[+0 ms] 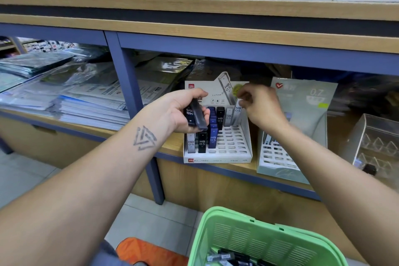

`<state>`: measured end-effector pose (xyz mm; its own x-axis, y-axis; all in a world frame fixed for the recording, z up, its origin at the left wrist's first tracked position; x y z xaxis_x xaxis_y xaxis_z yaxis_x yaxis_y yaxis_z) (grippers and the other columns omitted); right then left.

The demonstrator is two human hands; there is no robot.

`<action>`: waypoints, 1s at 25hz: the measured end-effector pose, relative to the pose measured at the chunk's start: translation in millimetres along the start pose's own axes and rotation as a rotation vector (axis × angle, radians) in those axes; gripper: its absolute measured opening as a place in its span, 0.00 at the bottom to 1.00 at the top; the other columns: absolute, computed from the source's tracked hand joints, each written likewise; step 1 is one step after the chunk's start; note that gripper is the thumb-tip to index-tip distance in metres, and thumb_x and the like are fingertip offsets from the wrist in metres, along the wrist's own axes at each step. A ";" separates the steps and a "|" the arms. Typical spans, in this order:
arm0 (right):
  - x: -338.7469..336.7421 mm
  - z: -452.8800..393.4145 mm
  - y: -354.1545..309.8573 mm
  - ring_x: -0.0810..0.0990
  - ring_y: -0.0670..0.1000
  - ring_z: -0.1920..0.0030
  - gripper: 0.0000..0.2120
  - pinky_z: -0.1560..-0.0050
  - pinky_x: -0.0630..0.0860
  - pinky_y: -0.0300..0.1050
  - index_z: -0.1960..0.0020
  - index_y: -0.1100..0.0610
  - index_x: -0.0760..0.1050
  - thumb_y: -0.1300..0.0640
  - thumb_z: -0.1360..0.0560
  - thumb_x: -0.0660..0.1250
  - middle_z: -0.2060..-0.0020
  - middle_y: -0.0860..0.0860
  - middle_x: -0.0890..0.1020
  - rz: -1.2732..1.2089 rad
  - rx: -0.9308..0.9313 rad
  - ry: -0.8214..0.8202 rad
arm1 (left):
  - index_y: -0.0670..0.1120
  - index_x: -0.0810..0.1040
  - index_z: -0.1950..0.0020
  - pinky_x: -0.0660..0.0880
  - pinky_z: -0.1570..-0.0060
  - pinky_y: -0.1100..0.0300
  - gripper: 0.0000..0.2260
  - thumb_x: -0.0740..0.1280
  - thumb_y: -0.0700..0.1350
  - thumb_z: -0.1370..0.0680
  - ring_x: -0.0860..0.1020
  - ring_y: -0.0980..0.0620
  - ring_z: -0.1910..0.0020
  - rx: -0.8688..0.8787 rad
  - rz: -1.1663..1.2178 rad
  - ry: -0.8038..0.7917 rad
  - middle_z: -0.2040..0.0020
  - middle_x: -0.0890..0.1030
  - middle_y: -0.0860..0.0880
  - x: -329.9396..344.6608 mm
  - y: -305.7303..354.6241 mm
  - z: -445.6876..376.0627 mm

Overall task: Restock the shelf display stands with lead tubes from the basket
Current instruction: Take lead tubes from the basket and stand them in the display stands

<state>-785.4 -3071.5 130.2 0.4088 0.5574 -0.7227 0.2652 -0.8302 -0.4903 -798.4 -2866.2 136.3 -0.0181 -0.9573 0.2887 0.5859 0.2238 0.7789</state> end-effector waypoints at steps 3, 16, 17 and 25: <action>18.4 -1.9 7.4 0.80 0.47 0.58 0.09 0.54 0.75 0.41 0.49 0.56 0.81 0.68 0.24 0.69 0.57 0.50 0.83 -0.008 -0.031 0.014 | 0.40 0.70 0.53 0.78 0.67 0.53 0.03 0.63 0.35 0.24 0.76 0.45 0.65 0.012 0.088 -0.033 0.60 0.75 0.41 3.7 2.7 -0.2; 42.4 3.7 10.2 0.79 0.57 0.42 0.11 0.50 0.76 0.47 0.41 0.53 0.83 0.61 0.21 0.68 0.43 0.51 0.80 0.242 -0.040 -0.121 | 0.32 0.77 0.48 0.79 0.57 0.49 0.06 0.61 0.32 0.18 0.82 0.42 0.56 0.033 0.036 -0.126 0.59 0.84 0.36 6.6 0.1 -1.9; 42.5 3.4 9.5 0.78 0.57 0.41 0.13 0.49 0.75 0.48 0.39 0.53 0.83 0.61 0.21 0.67 0.41 0.52 0.78 0.276 -0.037 -0.137 | 0.32 0.78 0.48 0.79 0.57 0.49 0.07 0.61 0.32 0.18 0.83 0.43 0.56 0.032 0.012 -0.130 0.59 0.84 0.37 6.3 -0.9 -1.6; 15.5 7.2 -21.5 0.80 0.49 0.67 0.13 0.68 0.73 0.40 0.46 0.58 0.80 0.48 0.23 0.72 0.62 0.53 0.85 -0.824 0.398 -0.244 | 0.36 0.78 0.43 0.83 0.58 0.52 0.07 0.63 0.33 0.19 0.83 0.47 0.58 0.083 -0.208 -0.169 0.56 0.84 0.41 14.9 -10.2 1.1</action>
<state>-791.1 -3045.0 126.1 0.0194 0.9907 -0.1347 0.0533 -0.1355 -0.9893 -805.6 -2882.5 133.3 -0.2694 -0.9417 0.2013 0.4871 0.0471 0.8721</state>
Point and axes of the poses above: each hand's wrist, its own z-axis away from the middle knuckle, its own x-axis out of the palm, y = z × x, the point moved 3 cm from there along -z, towards the middle knuckle
